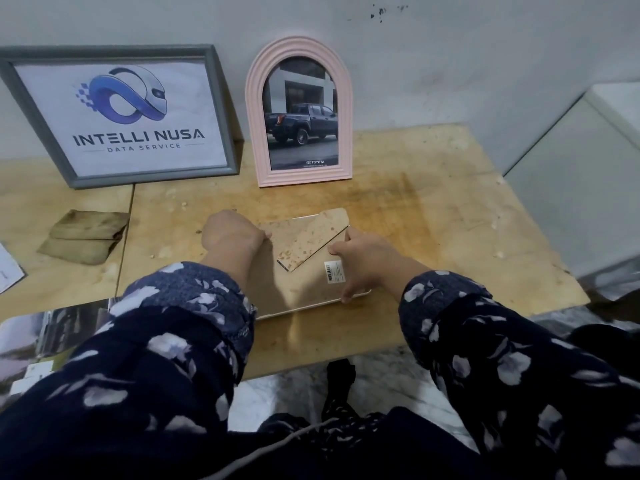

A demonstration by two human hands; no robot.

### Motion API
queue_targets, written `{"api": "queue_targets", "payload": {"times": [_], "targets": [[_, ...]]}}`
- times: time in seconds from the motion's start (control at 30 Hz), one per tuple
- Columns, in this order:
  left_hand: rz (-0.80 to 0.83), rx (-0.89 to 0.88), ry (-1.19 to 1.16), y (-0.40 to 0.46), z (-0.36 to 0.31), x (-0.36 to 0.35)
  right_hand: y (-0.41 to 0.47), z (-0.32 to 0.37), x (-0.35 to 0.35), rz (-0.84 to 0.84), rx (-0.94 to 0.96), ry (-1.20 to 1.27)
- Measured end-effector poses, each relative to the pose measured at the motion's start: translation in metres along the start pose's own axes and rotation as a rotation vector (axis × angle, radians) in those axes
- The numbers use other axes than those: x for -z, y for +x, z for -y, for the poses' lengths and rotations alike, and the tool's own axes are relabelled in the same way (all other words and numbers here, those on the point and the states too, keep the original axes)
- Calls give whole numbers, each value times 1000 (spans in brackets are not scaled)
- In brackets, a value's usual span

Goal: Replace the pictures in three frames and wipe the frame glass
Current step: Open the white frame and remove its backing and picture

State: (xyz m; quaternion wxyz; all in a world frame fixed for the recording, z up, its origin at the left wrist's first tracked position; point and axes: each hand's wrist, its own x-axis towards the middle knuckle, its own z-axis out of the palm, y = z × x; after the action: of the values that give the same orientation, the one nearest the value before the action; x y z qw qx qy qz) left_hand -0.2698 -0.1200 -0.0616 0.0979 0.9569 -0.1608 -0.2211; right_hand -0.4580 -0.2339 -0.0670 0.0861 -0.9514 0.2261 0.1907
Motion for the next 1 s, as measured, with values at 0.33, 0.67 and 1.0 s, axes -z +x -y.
{"api": "queue_targets", "payload": {"times": [0.33, 0.67, 1.0], "targets": [[79, -69, -54, 1, -10, 21, 1, 0, -4, -10, -29, 62], [90, 11, -489, 4, 11, 5, 0, 3, -3, 56, -79, 148], [97, -23, -727, 1, 25, 2, -7, 5, 4, 80, -120, 306]]}}
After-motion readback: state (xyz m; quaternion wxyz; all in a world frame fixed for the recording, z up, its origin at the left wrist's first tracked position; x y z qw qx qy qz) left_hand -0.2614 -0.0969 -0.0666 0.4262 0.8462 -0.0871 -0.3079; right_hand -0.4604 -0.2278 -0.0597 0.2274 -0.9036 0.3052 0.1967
